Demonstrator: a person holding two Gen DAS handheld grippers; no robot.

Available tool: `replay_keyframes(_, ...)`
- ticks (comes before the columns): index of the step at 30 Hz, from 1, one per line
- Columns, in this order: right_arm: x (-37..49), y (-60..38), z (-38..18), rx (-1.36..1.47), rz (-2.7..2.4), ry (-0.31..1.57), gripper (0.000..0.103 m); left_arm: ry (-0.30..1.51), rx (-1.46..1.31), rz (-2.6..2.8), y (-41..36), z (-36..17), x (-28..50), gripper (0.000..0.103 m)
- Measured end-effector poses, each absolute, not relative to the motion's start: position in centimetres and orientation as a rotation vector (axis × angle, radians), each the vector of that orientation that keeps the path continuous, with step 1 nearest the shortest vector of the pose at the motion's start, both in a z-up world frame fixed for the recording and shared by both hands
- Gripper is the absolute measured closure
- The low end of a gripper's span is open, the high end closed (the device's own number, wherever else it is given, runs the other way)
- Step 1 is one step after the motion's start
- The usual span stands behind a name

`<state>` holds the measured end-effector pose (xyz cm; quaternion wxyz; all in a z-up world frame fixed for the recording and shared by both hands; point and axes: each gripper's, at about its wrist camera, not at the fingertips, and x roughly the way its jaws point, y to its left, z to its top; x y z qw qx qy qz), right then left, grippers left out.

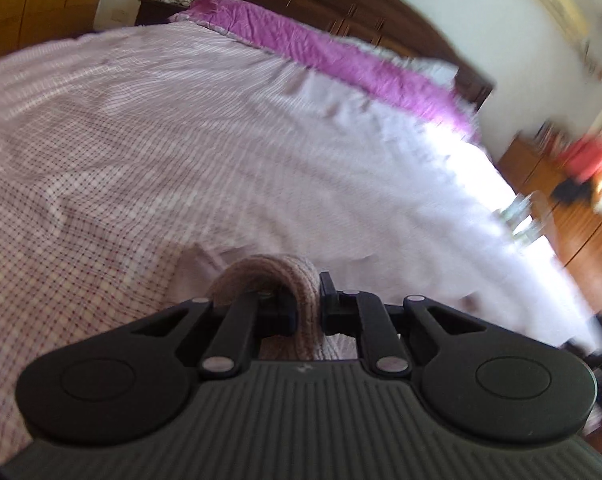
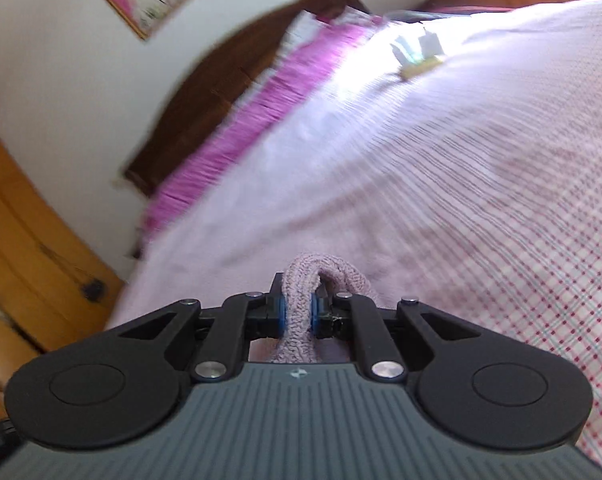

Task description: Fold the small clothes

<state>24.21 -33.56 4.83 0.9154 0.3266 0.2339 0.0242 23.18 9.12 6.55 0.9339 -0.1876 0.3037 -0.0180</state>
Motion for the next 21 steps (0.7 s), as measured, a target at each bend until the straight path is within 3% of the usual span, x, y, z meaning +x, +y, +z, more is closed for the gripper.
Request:
replay_keyframes(5,25.4,-34.2,0.2,0.705,0.042,0.479,0.09,0.633,-0.319,-0.03,8.8,3.4,23.3,0.088)
replay_keyframes(10,24.6,-34.2,0.3,0.708,0.051,0.461,0.089,0.62,-0.281,-0.028,8.1,3.7,23.0,0.087)
replay_keyframes(14,23.7,-33.7,1.7,0.684,0.046,0.454,0.081,0.654,-0.285,-0.058,7.9,5.0,22.3,0.074)
replay_keyframes(16,22.7,-33.4,2.6,0.681,0.03,0.432,0.073,0.655,-0.25,-0.082,7.8,6.3,21.6,0.074)
replay_keyframes(18,21.3,-33.1,3.8,0.657,0.033,0.422,0.047,0.632,-0.208,-0.08,7.9,8.0,20.7,0.073)
replay_keyframes(20,19.9,-32.8,5.0,0.61,0.025,0.405,0.032,0.611,-0.184,-0.07,8.1,9.4,19.7,0.055)
replay_keyframes(21,19.4,-32.7,5.5,0.585,0.025,0.4,0.029,0.6,-0.176,-0.063,8.3,10.1,19.2,0.051)
